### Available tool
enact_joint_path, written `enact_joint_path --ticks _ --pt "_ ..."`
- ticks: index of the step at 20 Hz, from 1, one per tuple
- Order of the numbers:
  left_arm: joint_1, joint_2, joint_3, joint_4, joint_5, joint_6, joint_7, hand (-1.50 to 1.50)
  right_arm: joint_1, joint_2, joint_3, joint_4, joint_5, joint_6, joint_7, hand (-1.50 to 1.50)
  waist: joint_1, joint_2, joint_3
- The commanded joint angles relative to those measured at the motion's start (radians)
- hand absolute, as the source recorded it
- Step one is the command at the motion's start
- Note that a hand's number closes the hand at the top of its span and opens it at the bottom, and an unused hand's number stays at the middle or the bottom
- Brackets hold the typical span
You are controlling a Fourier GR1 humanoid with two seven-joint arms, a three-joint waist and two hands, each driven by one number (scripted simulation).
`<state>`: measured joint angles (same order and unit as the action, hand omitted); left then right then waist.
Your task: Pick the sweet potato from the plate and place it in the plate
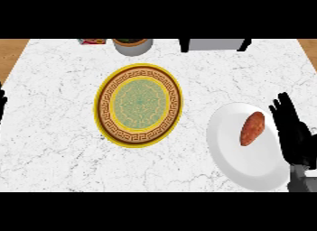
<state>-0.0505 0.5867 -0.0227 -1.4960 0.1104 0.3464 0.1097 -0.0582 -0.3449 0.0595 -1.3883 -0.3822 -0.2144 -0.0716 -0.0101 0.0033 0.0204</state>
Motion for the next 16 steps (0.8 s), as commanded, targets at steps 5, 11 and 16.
enact_joint_path --ticks 5,11,16 --pt "-0.013 -0.116 -0.087 -0.023 0.075 -0.135 -0.114 0.00 -0.287 0.107 -0.134 0.131 0.039 -0.393 0.138 1.50 0.038 0.002 -0.024" --pt "-0.020 -0.184 -0.144 0.036 0.094 -0.179 -0.144 0.00 -0.257 0.133 -0.116 0.255 0.339 -0.831 0.012 -1.50 0.029 0.012 -0.025" --pt "-0.021 -0.203 -0.111 0.129 0.126 -0.237 -0.224 0.00 -0.356 0.287 0.006 0.377 0.526 -1.072 0.013 -1.50 0.026 0.002 -0.023"
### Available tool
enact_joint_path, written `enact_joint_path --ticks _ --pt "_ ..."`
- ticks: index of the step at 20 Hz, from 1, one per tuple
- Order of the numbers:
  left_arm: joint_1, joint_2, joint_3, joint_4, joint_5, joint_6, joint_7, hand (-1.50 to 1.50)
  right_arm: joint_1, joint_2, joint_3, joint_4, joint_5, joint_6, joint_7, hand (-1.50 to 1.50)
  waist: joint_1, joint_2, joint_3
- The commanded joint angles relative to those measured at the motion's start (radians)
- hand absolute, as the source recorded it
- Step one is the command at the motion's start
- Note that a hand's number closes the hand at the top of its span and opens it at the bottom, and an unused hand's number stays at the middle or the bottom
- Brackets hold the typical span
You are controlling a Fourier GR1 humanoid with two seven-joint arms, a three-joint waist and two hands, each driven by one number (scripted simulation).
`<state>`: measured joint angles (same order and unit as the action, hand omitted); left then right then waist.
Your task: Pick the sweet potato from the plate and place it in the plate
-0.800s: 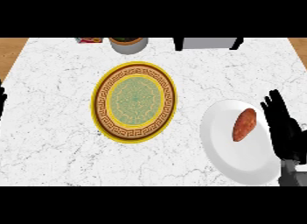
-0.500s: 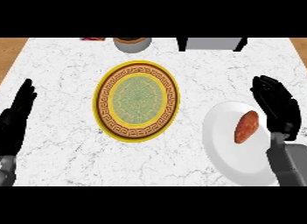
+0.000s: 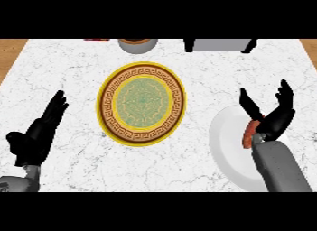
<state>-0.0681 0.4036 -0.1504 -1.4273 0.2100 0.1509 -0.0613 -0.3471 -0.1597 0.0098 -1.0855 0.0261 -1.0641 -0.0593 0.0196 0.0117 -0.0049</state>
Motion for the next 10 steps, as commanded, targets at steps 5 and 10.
enact_joint_path --ticks 5,10 --pt "0.030 -0.013 0.033 0.085 0.026 -0.066 -0.090 0.00 -0.025 0.129 0.102 0.136 0.300 -0.369 0.161 -1.50 -0.024 -0.016 0.000" --pt "0.022 0.006 0.053 0.074 0.031 -0.074 -0.077 0.00 -0.006 0.078 0.080 0.249 0.417 -0.253 0.374 -1.50 -0.037 -0.022 -0.004"
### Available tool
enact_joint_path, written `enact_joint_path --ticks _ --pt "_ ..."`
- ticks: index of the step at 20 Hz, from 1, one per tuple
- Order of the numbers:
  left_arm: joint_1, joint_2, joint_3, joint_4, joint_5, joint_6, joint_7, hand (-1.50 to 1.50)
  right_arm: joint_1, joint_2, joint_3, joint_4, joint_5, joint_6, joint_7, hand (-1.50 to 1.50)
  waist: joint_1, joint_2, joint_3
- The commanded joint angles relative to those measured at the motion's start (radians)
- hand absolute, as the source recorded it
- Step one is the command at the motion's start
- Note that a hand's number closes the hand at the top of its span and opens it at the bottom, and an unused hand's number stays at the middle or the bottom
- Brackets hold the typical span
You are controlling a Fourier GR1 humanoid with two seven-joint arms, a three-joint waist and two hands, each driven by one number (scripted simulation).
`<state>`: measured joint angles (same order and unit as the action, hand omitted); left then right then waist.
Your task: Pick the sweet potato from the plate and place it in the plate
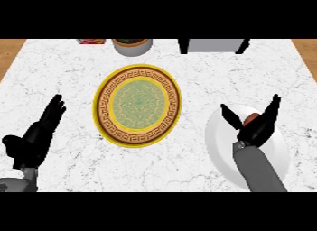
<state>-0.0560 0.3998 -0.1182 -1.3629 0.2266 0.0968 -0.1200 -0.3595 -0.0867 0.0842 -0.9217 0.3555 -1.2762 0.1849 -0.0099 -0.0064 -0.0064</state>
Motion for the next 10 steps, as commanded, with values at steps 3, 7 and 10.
enact_joint_path --ticks 3,7,10 --pt "0.040 -0.002 0.002 0.000 -0.013 0.003 -0.028 0.00 0.023 -0.019 0.018 0.111 0.109 0.087 0.235 -1.50 -0.014 -0.010 -0.004" --pt "0.013 0.013 0.023 0.030 0.001 -0.010 -0.012 0.00 -0.046 -0.045 0.045 0.185 0.142 0.252 0.409 -1.50 -0.011 -0.007 -0.006" --pt "0.008 -0.019 0.005 0.011 -0.010 0.011 -0.009 0.00 -0.064 -0.047 0.084 0.189 0.192 0.329 0.563 -1.50 -0.016 -0.010 -0.003"
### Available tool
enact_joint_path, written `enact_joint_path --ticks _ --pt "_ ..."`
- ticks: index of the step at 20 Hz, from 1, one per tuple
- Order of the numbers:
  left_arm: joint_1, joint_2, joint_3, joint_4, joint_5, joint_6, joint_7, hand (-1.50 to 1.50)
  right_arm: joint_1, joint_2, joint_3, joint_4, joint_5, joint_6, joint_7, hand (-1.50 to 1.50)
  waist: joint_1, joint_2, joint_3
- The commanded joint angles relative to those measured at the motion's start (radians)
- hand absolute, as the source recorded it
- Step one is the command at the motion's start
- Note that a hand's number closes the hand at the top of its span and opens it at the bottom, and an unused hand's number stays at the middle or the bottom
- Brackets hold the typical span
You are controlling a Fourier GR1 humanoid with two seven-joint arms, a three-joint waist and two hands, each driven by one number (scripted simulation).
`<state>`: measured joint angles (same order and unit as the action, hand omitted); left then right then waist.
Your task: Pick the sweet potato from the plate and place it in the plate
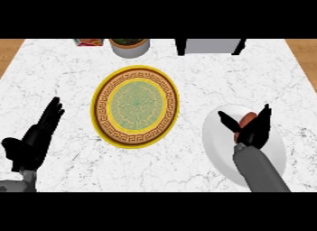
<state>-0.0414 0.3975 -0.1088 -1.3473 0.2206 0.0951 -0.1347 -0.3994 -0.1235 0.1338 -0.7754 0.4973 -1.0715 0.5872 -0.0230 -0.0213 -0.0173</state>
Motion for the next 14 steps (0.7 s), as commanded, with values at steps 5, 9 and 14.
enact_joint_path --ticks 5,9,14 --pt "-0.002 -0.025 0.008 0.014 0.004 0.011 0.007 0.00 -0.067 -0.032 0.091 -0.061 0.127 0.261 0.438 -1.50 -0.018 0.001 0.009" --pt "0.060 -0.003 0.020 0.008 0.006 -0.021 -0.035 0.00 -0.040 -0.116 0.115 -0.214 0.165 0.413 0.626 -1.50 -0.017 0.000 0.012" --pt "-0.009 -0.042 -0.007 -0.002 -0.014 0.003 0.019 0.00 -0.014 -0.105 0.159 -0.346 0.215 0.565 0.804 -1.50 -0.011 0.008 0.014"
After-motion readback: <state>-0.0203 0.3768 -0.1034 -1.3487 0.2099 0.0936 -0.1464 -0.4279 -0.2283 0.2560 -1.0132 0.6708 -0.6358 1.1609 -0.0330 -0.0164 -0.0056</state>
